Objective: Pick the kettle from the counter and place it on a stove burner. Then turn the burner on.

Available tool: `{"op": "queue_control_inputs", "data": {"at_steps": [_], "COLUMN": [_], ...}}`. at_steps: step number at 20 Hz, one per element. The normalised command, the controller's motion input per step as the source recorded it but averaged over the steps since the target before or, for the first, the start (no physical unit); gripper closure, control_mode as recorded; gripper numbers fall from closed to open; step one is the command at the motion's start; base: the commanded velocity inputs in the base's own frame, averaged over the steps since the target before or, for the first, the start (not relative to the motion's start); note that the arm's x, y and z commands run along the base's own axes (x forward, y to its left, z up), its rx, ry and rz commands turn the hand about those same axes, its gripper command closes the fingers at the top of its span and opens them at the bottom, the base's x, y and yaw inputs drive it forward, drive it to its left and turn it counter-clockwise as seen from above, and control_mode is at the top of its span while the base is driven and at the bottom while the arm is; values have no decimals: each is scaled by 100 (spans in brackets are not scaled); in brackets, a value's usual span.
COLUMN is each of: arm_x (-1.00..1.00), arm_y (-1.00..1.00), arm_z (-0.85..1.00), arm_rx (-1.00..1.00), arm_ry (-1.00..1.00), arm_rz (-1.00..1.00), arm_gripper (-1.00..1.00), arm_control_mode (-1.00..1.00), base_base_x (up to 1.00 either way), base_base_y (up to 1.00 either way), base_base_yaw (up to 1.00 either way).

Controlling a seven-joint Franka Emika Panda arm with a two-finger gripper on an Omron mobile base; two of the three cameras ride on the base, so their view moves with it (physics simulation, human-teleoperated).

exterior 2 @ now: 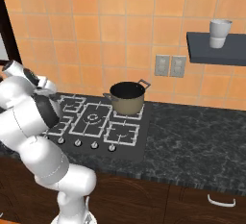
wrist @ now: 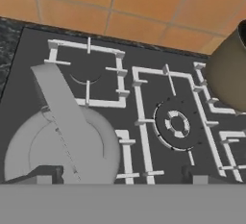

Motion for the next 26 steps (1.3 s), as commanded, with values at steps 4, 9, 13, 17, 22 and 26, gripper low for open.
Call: {"op": "queue_control_inputs", "data": {"at_steps": [4, 9, 13, 17, 22, 26], "arm_x": [-3, -29, -44, -88, -94, -76], "arm_y": [0, 1, 0, 0, -8, -15], "arm_z": [10, 18, 28, 6, 0, -4], "arm_rx": [0, 0, 0, 9, 12, 8], "arm_ry": [-2, 0, 0, -1, 0, 2], "arm_rz": [-8, -6, -4, 0, 0, 0], "arm_gripper": [-100, -100, -100, -100, -100, -100], "arm_control_mode": [-100, -100, -100, -100, -100, -100], "base_base_x": [0, 0, 0, 0, 0, 0], "base_base_y": [0, 0, 0, 0, 0, 0], "base_base_yaw": [0, 0, 0, 0, 0, 0]}}
